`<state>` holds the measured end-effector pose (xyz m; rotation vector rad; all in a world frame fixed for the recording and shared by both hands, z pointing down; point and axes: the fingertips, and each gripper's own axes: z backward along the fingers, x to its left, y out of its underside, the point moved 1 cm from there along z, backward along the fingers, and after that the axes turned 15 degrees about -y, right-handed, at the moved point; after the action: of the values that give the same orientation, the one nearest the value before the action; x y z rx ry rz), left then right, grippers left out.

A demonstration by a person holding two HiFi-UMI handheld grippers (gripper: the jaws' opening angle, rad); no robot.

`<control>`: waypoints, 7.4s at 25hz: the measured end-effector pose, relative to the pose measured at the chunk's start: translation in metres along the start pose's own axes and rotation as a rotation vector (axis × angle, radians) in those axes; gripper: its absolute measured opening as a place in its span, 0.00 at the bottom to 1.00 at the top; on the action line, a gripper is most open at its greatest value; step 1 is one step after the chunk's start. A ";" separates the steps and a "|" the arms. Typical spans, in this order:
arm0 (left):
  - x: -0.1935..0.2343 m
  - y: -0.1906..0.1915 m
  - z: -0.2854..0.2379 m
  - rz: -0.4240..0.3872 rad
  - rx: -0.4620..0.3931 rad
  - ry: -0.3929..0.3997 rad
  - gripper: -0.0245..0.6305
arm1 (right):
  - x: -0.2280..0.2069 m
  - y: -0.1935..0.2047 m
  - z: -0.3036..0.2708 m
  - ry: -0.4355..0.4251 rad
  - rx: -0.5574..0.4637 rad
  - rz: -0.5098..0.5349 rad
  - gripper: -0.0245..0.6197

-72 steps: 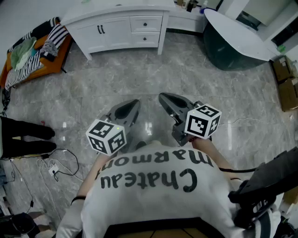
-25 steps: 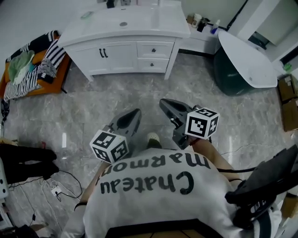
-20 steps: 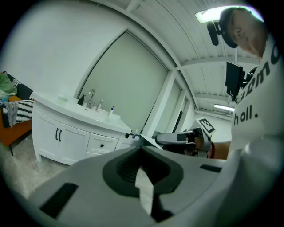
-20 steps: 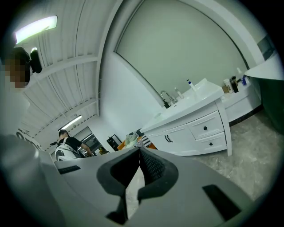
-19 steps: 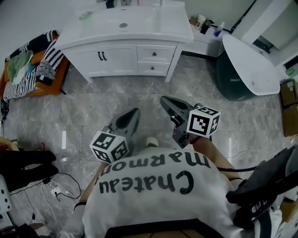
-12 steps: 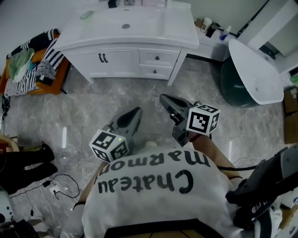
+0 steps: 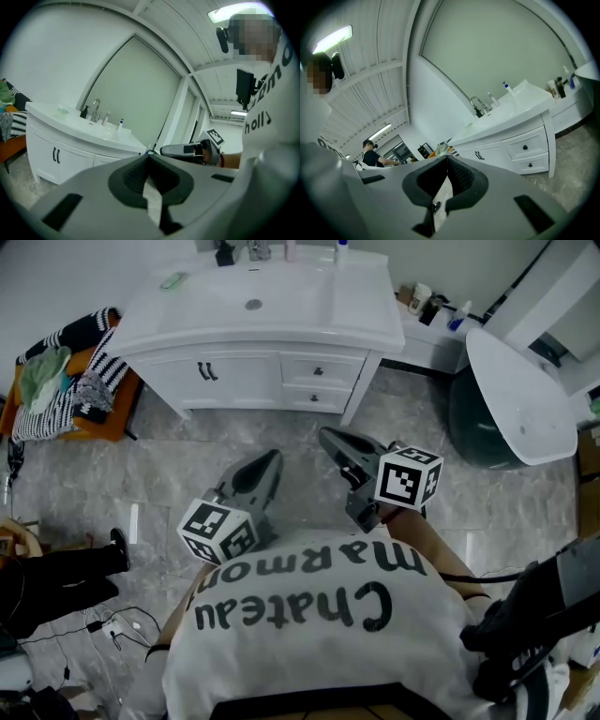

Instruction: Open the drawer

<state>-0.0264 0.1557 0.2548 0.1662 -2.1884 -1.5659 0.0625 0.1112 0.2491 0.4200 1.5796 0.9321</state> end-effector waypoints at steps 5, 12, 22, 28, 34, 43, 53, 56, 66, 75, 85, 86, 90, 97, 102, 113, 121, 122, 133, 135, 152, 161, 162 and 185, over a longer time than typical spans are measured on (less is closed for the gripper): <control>0.017 -0.006 -0.007 0.101 0.024 0.006 0.05 | -0.013 -0.006 -0.006 0.036 -0.039 -0.003 0.05; 0.040 -0.026 -0.054 0.045 0.006 0.119 0.05 | -0.035 -0.042 -0.023 0.013 -0.201 -0.016 0.05; 0.085 -0.054 -0.137 -0.023 0.138 0.242 0.05 | -0.101 -0.074 -0.065 0.172 -0.223 -0.040 0.05; 0.113 -0.067 -0.170 -0.012 0.185 0.313 0.05 | -0.136 -0.085 -0.086 0.269 -0.293 -0.100 0.05; 0.138 -0.095 -0.190 -0.058 0.087 0.338 0.05 | -0.172 -0.093 -0.083 0.396 -0.381 -0.038 0.05; 0.140 -0.074 -0.225 -0.057 0.179 0.438 0.05 | -0.199 -0.086 -0.101 0.506 -0.202 0.027 0.05; 0.165 -0.031 -0.273 -0.063 0.194 0.251 0.05 | -0.294 -0.057 -0.099 0.569 0.003 0.090 0.05; 0.173 -0.018 -0.283 -0.057 0.210 0.172 0.05 | -0.333 -0.039 -0.088 0.590 0.076 0.071 0.06; 0.194 0.007 -0.296 -0.019 0.207 -0.002 0.05 | -0.438 0.017 -0.077 0.606 0.231 0.016 0.06; 0.227 0.033 -0.292 -0.038 0.199 -0.129 0.05 | -0.494 0.043 -0.088 0.640 0.224 -0.001 0.24; 0.247 0.039 -0.275 -0.041 0.204 -0.205 0.05 | -0.527 0.053 -0.101 0.774 0.259 -0.071 0.32; 0.249 0.038 -0.273 -0.032 0.206 -0.218 0.05 | -0.529 0.054 -0.103 0.780 0.266 -0.082 0.32; 0.249 0.037 -0.263 -0.022 0.220 -0.230 0.05 | -0.538 0.056 -0.103 0.802 0.318 -0.095 0.27; 0.242 0.038 -0.247 0.030 0.268 -0.244 0.05 | -0.534 0.059 -0.104 0.819 0.388 -0.133 0.26; 0.239 0.041 -0.242 0.053 0.303 -0.232 0.05 | -0.519 0.077 -0.103 0.796 0.435 -0.180 0.26; 0.229 0.058 -0.238 0.061 0.391 -0.167 0.05 | -0.503 0.092 -0.100 0.772 0.437 -0.214 0.26; 0.224 0.059 -0.233 0.026 0.409 -0.119 0.05 | -0.488 0.107 -0.092 0.764 0.471 -0.241 0.26; 0.223 0.058 -0.233 0.021 0.409 -0.112 0.05 | -0.485 0.111 -0.091 0.760 0.476 -0.243 0.26; 0.214 0.065 -0.226 0.001 0.439 -0.063 0.05 | -0.461 0.131 -0.081 0.762 0.485 -0.256 0.26; 0.213 0.067 -0.224 -0.005 0.442 -0.052 0.05 | -0.459 0.135 -0.080 0.762 0.484 -0.255 0.26; 0.216 0.076 -0.211 -0.031 0.460 -0.005 0.05 | -0.448 0.147 -0.075 0.786 0.474 -0.254 0.26; 0.219 0.074 -0.211 -0.044 0.461 0.012 0.05 | -0.444 0.150 -0.074 0.791 0.479 -0.257 0.26; 0.219 0.075 -0.211 -0.045 0.463 0.014 0.05 | -0.444 0.150 -0.074 0.791 0.479 -0.256 0.26; 0.225 0.077 -0.214 -0.045 0.473 0.021 0.05 | -0.433 0.163 -0.066 0.801 0.492 -0.258 0.26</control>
<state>-0.1268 -0.0809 0.4449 0.3738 -2.5166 -1.0348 0.0674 -0.1204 0.6552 0.1633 2.5454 0.5126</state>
